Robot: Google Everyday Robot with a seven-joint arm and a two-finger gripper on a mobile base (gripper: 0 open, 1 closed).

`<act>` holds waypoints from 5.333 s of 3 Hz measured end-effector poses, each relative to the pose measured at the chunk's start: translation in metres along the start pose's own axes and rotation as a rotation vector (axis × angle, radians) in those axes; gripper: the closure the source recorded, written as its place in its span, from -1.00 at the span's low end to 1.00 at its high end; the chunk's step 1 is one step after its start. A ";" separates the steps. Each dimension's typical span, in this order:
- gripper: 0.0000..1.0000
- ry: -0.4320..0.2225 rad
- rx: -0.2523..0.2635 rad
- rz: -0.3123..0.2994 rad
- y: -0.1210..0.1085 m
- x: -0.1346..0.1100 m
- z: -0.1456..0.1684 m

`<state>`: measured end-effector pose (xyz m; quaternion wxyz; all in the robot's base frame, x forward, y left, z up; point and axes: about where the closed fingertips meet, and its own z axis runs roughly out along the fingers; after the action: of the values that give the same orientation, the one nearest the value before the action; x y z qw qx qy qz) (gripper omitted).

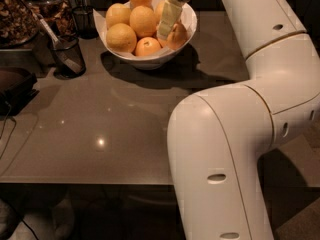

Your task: Pick orange from white bowl

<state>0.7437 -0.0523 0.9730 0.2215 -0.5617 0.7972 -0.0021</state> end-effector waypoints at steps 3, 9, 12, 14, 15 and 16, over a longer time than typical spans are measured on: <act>-0.68 0.043 -0.027 0.020 -0.003 0.011 0.027; 0.57 0.081 0.049 -0.124 -0.008 -0.012 0.015; 0.62 0.055 0.079 -0.128 -0.017 -0.022 0.017; -0.31 0.055 0.079 -0.128 -0.017 -0.023 0.017; -0.78 0.055 0.079 -0.128 -0.017 -0.023 0.017; -1.00 0.055 0.079 -0.128 -0.017 -0.023 0.017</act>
Offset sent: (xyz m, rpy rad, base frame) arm -0.0014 -0.0238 -0.0177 -0.0757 0.1609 -0.0143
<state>0.7711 -0.0343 0.9699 0.2209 -0.6018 0.7649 -0.0632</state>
